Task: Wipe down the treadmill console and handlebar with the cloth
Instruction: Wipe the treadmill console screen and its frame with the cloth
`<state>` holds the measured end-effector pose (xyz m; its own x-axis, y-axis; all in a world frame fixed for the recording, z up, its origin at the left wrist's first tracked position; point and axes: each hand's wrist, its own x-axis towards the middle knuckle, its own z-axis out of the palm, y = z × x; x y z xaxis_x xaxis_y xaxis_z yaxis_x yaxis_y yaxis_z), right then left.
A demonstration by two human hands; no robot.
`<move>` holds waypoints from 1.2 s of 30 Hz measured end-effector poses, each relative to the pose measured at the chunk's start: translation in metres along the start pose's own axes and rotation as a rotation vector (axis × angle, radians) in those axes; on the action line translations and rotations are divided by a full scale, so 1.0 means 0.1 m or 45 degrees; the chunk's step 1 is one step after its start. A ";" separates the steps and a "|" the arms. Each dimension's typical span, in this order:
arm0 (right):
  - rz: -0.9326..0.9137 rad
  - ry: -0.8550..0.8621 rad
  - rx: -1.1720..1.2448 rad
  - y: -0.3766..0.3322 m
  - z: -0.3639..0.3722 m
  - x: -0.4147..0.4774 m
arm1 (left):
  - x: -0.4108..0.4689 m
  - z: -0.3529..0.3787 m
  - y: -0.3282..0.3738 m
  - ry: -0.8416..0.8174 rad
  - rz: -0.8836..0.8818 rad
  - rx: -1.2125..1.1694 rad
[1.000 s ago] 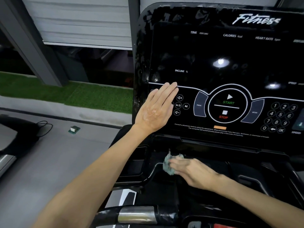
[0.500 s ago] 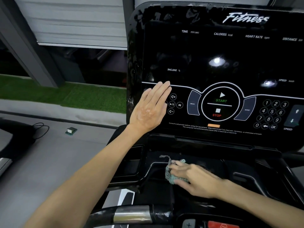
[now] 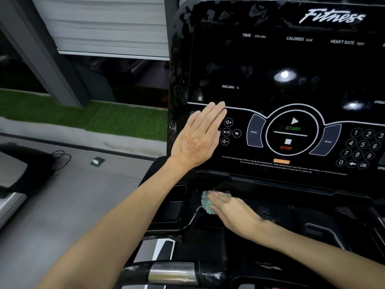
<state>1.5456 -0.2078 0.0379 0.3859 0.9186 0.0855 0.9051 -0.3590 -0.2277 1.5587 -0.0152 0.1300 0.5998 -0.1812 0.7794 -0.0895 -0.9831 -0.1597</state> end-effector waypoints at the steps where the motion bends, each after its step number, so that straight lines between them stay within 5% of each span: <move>1: 0.028 -0.017 0.058 -0.05 -0.01 0.09 | 0.00 0.00 0.00 -0.001 0.001 0.004; 10: 0.057 -0.309 0.268 -0.25 0.00 0.31 | 0.01 0.00 0.01 -0.010 0.000 0.013; 22: -0.353 -0.500 0.265 -0.46 0.07 0.43 | 0.00 0.00 0.01 0.000 -0.017 0.006; 27: -0.484 -0.496 -0.064 -0.48 -0.06 0.54 | 0.01 -0.01 0.00 0.002 -0.012 0.006; 33: -0.394 -0.370 -0.506 -0.30 0.02 0.71 | 0.01 -0.01 0.00 -0.001 -0.008 0.006; 36: -0.243 -0.439 -0.442 -0.40 0.09 0.69 | 0.01 -0.01 0.00 0.012 -0.006 -0.003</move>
<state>1.5346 -0.1286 0.0442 0.1802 0.9531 -0.2431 0.9820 -0.1600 0.1006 1.5582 -0.0150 0.1312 0.5929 -0.1765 0.7857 -0.0881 -0.9840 -0.1546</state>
